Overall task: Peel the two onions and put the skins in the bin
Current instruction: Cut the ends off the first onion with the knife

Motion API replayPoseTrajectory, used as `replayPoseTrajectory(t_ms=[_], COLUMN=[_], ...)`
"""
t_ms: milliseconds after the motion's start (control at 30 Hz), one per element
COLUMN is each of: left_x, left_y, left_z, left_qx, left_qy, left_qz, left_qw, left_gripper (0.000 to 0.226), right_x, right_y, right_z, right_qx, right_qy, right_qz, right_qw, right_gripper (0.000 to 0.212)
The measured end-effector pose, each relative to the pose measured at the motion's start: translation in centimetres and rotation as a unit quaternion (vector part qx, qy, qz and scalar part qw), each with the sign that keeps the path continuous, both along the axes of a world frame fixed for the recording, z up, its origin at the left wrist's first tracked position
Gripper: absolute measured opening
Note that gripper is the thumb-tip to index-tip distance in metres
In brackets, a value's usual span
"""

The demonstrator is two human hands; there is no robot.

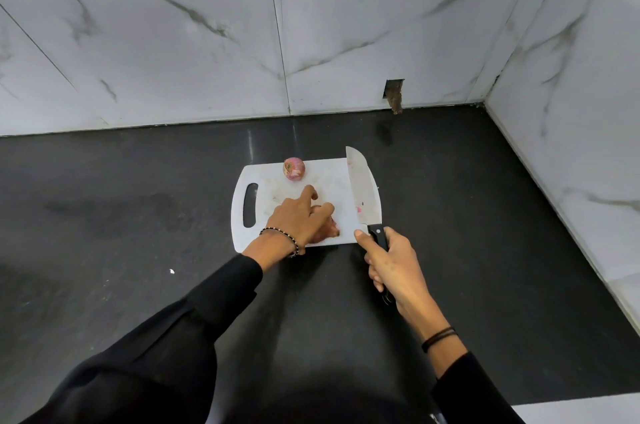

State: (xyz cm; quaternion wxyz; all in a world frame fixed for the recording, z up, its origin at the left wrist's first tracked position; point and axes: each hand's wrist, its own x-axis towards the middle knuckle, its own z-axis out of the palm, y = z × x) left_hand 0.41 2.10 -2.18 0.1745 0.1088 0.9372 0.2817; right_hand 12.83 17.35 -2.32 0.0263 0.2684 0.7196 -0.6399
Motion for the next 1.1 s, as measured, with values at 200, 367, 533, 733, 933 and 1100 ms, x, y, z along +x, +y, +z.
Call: replayPoseTrajectory(t_ms=[200, 367, 533, 733, 933, 1100], left_x=[0.8, 1.3, 1.9, 2.5, 2.1, 1.5], left_y=[0.5, -0.5, -1.0, -2.0, -2.2, -0.9], left_z=[0.5, 0.7, 1.2, 0.7, 0.3, 0.3], left_qx=[-0.028, -0.056, 0.005, 0.021, 0.015, 0.023], left_qy=[0.056, 0.131, 0.086, 0.019, 0.038, 0.093], left_qz=[-0.023, -0.122, -0.1, -0.153, -0.182, -0.138], left_qw=[0.998, 0.982, 0.991, 0.988, 0.982, 0.986], left_gripper=[0.043, 0.044, 0.043, 0.057, 0.066, 0.068], right_x=[0.1, 0.1, 0.3, 0.1, 0.1, 0.3], right_y=[-0.3, -1.0, -2.0, -2.8, -2.2, -1.7], right_z=[0.2, 0.1, -0.2, -0.7, -0.6, 0.0], right_qx=[-0.001, -0.004, -0.007, 0.011, 0.013, 0.012], right_qy=[0.013, 0.012, 0.007, 0.005, 0.006, 0.021], right_qz=[0.005, 0.006, 0.008, 0.014, 0.015, 0.001], right_qw=[1.0, 1.0, 1.0, 1.0, 1.0, 1.0], right_gripper=[0.022, 0.021, 0.028, 0.033, 0.034, 0.041])
